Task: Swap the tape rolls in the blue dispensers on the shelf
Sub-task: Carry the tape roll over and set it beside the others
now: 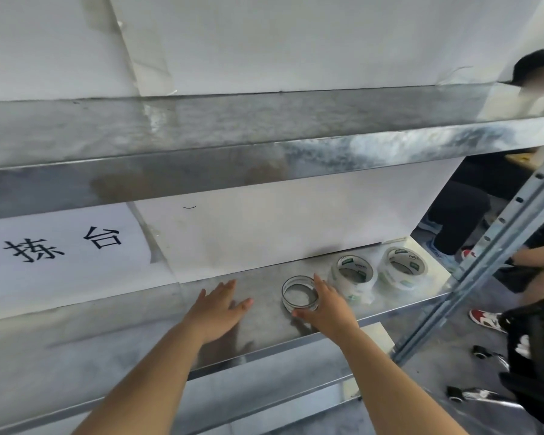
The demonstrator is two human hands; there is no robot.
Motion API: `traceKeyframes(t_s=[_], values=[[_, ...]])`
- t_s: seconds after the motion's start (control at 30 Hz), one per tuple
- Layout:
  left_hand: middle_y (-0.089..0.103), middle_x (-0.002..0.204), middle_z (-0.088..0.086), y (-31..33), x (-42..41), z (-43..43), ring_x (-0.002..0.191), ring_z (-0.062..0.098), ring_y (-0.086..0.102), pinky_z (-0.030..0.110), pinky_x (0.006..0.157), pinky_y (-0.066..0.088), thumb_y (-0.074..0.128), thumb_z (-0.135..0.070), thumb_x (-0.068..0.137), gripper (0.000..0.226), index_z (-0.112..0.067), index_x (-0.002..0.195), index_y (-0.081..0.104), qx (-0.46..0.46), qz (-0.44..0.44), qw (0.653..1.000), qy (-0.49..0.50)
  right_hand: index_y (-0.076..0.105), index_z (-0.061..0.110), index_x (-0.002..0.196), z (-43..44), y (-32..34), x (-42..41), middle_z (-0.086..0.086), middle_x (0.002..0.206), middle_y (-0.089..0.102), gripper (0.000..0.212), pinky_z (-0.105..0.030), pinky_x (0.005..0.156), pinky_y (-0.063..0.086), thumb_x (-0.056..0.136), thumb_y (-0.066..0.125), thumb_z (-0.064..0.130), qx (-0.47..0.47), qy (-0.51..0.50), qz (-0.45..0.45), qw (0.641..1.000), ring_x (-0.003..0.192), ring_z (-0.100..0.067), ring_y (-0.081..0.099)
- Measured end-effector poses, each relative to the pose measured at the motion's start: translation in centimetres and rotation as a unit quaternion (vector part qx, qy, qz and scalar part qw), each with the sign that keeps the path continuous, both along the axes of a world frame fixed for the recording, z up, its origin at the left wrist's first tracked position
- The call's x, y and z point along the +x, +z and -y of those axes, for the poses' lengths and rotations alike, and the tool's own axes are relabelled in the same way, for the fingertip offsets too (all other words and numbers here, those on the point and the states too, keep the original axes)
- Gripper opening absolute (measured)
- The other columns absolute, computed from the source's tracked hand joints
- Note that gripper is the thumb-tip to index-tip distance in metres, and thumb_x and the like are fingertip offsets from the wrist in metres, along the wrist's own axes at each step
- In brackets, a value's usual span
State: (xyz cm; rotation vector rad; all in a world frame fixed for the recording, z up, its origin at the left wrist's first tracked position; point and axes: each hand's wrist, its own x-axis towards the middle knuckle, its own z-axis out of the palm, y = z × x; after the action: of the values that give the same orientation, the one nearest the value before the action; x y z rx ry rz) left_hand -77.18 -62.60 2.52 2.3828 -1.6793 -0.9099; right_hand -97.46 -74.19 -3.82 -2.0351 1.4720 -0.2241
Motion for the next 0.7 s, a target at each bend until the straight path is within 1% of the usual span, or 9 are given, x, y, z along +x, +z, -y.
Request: traceKeyframes(t_s=[0.07, 0.2, 0.33, 0.43, 0.53, 0.63, 0.7], values=[[-0.004, 0.16, -0.002, 0.0, -0.3, -0.1, 0.146, 0.018, -0.009, 0.036, 0.116, -0.007, 0.023, -0.058, 0.096, 0.07, -0.022, 0.152, -0.001, 0.001, -0.005, 1.0, -0.002, 0.01, 0.019, 0.153, 0.0, 0.0, -0.1, -0.004, 0.156, 0.027, 0.104, -0.034, 0.114, 0.027, 0.077, 0.073, 0.05, -0.012, 0.011, -0.014, 1.0, 0.144, -0.022, 0.024], [-0.003, 0.16, -0.002, -0.4, -0.8, -0.1, 0.146, 0.018, -0.009, 0.035, 0.116, -0.007, 0.022, -0.059, 0.096, 0.071, -0.023, 0.152, -0.001, 0.005, 0.0, 1.0, -0.008, 0.008, 0.021, 0.154, -0.2, 0.3, -0.4, -0.003, 0.158, 0.023, 0.106, -0.04, 0.114, 0.029, 0.075, 0.074, 0.049, -0.007, 0.016, -0.02, 1.0, 0.144, -0.028, 0.025], [-0.001, 0.16, -0.001, -0.5, -1.5, 0.4, 0.146, 0.017, -0.009, 0.035, 0.116, -0.008, 0.021, -0.061, 0.095, 0.072, -0.023, 0.152, -0.001, -0.006, 0.006, 1.0, -0.027, 0.006, 0.021, 0.154, -0.1, 0.4, -0.9, -0.003, 0.16, 0.017, 0.106, -0.041, 0.115, 0.028, 0.077, 0.074, 0.046, -0.009, 0.019, -0.029, 0.999, 0.146, -0.028, 0.02], [-0.002, 0.16, -0.003, -0.4, -2.1, 0.6, 0.146, 0.016, -0.009, 0.034, 0.116, -0.008, 0.021, -0.061, 0.095, 0.072, -0.023, 0.152, -0.002, -0.011, 0.012, 0.999, -0.042, 0.005, 0.019, 0.154, 0.2, 0.3, -0.7, -0.001, 0.161, 0.012, 0.103, -0.038, 0.118, 0.022, 0.08, 0.07, 0.047, -0.011, 0.022, -0.031, 0.999, 0.148, -0.026, 0.013], [-0.004, 0.16, -0.004, 0.0, -2.3, 0.6, 0.146, 0.016, -0.009, 0.034, 0.116, -0.007, 0.022, -0.058, 0.096, 0.071, -0.022, 0.152, -0.002, -0.013, 0.013, 0.999, -0.04, 0.003, 0.017, 0.154, 0.4, 0.3, -0.2, -0.001, 0.162, 0.009, 0.101, -0.035, 0.118, 0.017, 0.083, 0.068, 0.048, -0.017, 0.029, -0.031, 0.999, 0.149, -0.024, 0.01], [-0.003, 0.16, -0.004, -0.4, -1.9, 0.7, 0.146, 0.016, -0.009, 0.034, 0.116, -0.007, 0.022, -0.059, 0.096, 0.071, -0.022, 0.152, -0.002, -0.011, 0.012, 0.999, -0.034, 0.002, 0.013, 0.154, 0.7, 0.2, 0.4, -0.004, 0.162, 0.007, 0.1, -0.03, 0.119, 0.007, 0.084, 0.066, 0.047, -0.031, 0.047, -0.041, 0.998, 0.149, -0.02, 0.007], [-0.003, 0.16, -0.003, -0.9, -1.6, 0.8, 0.146, 0.013, -0.009, 0.034, 0.116, -0.009, 0.021, -0.061, 0.095, 0.073, -0.023, 0.152, -0.003, -0.013, 0.01, 0.999, -0.033, 0.001, 0.012, 0.153, 0.8, 0.2, 0.6, -0.005, 0.162, 0.006, 0.102, -0.03, 0.119, 0.004, 0.084, 0.067, 0.047, -0.034, 0.057, -0.049, 0.997, 0.149, -0.021, 0.005]])
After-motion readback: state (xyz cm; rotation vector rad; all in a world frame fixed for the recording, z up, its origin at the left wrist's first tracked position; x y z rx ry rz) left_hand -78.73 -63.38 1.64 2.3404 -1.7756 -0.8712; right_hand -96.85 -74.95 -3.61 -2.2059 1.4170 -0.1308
